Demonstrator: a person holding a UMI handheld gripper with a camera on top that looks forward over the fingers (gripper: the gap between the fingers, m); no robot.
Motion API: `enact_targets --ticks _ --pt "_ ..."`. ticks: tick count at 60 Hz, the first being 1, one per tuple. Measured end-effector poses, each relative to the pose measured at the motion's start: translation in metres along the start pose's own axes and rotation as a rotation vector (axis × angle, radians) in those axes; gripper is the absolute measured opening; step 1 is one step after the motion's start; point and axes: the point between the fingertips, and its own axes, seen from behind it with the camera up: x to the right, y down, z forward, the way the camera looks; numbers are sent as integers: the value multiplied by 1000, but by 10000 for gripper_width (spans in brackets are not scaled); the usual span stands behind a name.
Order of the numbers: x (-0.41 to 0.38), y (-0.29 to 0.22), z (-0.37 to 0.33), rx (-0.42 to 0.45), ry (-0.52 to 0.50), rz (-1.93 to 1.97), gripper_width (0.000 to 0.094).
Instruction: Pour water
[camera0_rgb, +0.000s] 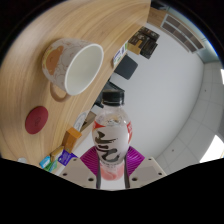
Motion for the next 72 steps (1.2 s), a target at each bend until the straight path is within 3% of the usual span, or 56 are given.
enact_targets --ticks 13,23,34,49,55,72 --pt "7 -25 -3 40 4 -132 316" --pt "8 -25 -4 57 -26 6 316" --pt "23 -10 -15 86 -154 645 317" --pt "38 4 -32 220 -348 1564 318" --pt "5 -4 -24 245 -477 1765 316" --pt "-96 -46 -12 238 -669 1920 316"
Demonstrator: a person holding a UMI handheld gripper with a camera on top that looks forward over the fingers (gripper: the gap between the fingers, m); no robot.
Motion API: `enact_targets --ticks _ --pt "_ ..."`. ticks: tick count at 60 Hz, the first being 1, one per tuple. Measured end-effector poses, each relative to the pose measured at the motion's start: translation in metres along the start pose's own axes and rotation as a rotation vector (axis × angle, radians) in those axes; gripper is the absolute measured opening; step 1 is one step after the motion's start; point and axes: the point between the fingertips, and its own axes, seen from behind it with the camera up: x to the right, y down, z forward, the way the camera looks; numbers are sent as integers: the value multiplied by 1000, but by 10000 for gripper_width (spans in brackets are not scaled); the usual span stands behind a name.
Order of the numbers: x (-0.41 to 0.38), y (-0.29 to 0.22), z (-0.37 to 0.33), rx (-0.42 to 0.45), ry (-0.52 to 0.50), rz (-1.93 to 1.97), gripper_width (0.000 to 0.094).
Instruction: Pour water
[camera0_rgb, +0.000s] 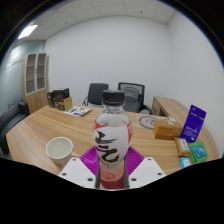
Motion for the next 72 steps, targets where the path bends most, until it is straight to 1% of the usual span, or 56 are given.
enact_targets --ticks 9,10,14,19,24,26,27,29,31,32,35,38,43,52,62,67,72 --pt "7 34 9 -31 10 0 319" --pt "7 30 9 -8 8 4 318" --pt "10 30 8 8 15 18 321" --pt "13 31 6 17 25 54 378" --pt "13 33 6 8 32 52 484" --pt "13 38 5 -17 38 53 529" --pt "13 42 4 -35 34 57 573" --pt "10 47 3 -67 32 66 706" --pt "8 47 0 -79 30 71 843" --pt "7 46 -3 -84 30 72 873" --pt "10 44 -13 -92 52 74 846" --pt "10 42 -25 -100 75 71 862" --pt "8 30 -53 -105 118 55 861" --pt "-14 7 -123 -128 198 62 862" --pt "-54 -14 -192 -112 252 45 855" --pt "-70 -23 -218 -95 271 42 855" --pt "-84 -25 -236 -97 280 53 853"
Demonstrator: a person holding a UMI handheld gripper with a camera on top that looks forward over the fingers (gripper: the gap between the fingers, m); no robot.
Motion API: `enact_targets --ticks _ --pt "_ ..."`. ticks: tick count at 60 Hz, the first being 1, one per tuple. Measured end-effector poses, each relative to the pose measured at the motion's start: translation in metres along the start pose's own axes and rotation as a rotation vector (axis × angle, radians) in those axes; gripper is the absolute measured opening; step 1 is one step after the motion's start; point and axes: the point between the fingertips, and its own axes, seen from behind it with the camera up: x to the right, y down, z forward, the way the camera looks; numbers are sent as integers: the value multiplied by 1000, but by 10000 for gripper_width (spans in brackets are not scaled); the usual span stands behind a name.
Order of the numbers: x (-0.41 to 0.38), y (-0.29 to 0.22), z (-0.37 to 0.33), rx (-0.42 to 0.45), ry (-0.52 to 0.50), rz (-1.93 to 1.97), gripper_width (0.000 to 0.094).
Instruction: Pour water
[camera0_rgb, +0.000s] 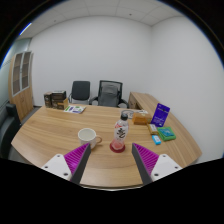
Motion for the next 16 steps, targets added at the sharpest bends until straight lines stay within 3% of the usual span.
enact_targets --ticks 16 --pt "-8 -3 -29 -3 12 30 853"
